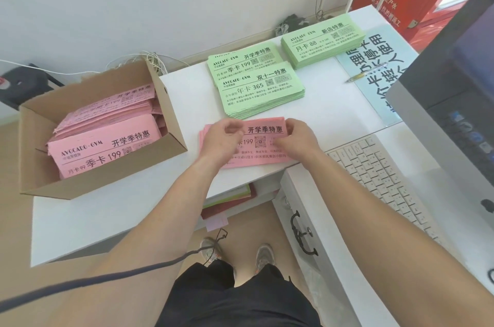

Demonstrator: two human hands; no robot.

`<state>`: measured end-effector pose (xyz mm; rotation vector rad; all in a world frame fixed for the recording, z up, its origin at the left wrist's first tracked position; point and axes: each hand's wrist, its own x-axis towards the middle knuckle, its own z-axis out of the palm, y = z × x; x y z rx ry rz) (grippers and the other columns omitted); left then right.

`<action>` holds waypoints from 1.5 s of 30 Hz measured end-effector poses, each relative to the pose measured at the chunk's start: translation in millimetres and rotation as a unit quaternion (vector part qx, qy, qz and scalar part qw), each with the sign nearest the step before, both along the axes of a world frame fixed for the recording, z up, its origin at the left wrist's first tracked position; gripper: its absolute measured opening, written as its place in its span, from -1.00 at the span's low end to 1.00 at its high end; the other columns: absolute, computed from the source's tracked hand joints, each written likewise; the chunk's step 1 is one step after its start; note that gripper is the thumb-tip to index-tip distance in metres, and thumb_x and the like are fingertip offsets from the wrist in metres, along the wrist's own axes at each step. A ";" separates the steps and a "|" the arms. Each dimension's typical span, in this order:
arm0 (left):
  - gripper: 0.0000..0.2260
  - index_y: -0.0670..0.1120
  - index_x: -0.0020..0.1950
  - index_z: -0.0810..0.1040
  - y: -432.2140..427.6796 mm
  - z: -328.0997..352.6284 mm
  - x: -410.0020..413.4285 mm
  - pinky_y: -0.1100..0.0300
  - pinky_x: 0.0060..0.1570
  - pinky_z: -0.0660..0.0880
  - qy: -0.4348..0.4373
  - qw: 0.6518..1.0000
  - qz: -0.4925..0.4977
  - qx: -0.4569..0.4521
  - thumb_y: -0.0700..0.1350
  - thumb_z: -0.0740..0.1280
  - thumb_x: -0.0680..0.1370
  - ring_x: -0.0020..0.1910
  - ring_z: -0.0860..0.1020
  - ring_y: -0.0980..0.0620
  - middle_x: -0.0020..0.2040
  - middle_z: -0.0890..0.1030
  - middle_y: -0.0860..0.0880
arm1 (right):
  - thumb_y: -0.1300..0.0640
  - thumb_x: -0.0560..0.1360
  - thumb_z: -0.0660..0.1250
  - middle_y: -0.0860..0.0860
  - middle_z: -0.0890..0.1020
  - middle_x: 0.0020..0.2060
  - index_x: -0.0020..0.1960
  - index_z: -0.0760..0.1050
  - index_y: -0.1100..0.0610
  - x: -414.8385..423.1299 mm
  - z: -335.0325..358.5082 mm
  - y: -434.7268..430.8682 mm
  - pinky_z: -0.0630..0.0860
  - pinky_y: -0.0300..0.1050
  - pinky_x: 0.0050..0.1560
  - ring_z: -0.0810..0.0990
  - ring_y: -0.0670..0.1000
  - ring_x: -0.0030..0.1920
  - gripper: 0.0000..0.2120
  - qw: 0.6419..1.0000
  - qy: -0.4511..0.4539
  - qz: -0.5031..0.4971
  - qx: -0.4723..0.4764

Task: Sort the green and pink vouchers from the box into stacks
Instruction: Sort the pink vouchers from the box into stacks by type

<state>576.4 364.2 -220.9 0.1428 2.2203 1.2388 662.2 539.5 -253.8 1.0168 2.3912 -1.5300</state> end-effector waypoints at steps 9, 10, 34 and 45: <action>-0.44 -0.05 0.43 0.39 -38.8 -18.2 -9.4 0.18 0.05 0.50 -0.011 0.997 0.071 0.011 -0.21 0.51 0.49 0.17 0.57 0.03 0.21 0.61 -0.03 | 0.34 0.57 0.30 -0.15 0.60 -0.21 -0.03 0.48 0.09 19.0 9.4 17.7 0.39 -0.31 -0.22 0.53 -0.20 -0.18 -0.84 0.987 0.156 -0.001 0.035; -0.52 -0.05 0.36 0.46 -39.8 -19.6 -8.4 0.21 0.00 0.50 -0.007 0.995 0.095 0.043 -0.25 0.50 0.48 0.15 0.59 0.06 0.16 0.64 0.00 | 0.35 0.57 0.29 -0.15 0.60 -0.22 -0.04 0.49 0.07 17.0 10.2 18.4 0.41 -0.30 -0.20 0.54 -0.19 -0.20 -0.82 0.984 0.173 -0.004 0.033; -0.66 0.03 0.25 0.36 -5.4 -28.5 -4.2 0.16 0.08 0.45 0.014 0.997 0.066 0.028 -0.34 0.23 0.58 0.12 0.54 0.05 0.14 0.58 0.06 | 0.34 0.49 0.41 -0.14 0.69 -0.03 0.12 0.55 -0.01 1.9 -1.3 31.1 0.63 -0.15 -0.02 0.66 -0.16 0.00 -0.68 0.986 0.151 -0.065 -0.031; -0.76 0.10 -0.12 0.55 25.5 -37.5 -4.9 -0.01 0.11 0.60 -0.004 0.997 0.032 -0.067 -0.25 0.48 0.46 -0.02 0.67 -0.01 -0.06 0.69 0.04 | 0.27 0.49 0.34 0.00 0.58 0.00 0.21 0.47 0.12 -16.2 1.7 65.9 0.45 -0.09 -0.05 0.52 0.05 0.00 -0.70 0.993 -0.041 -0.052 0.101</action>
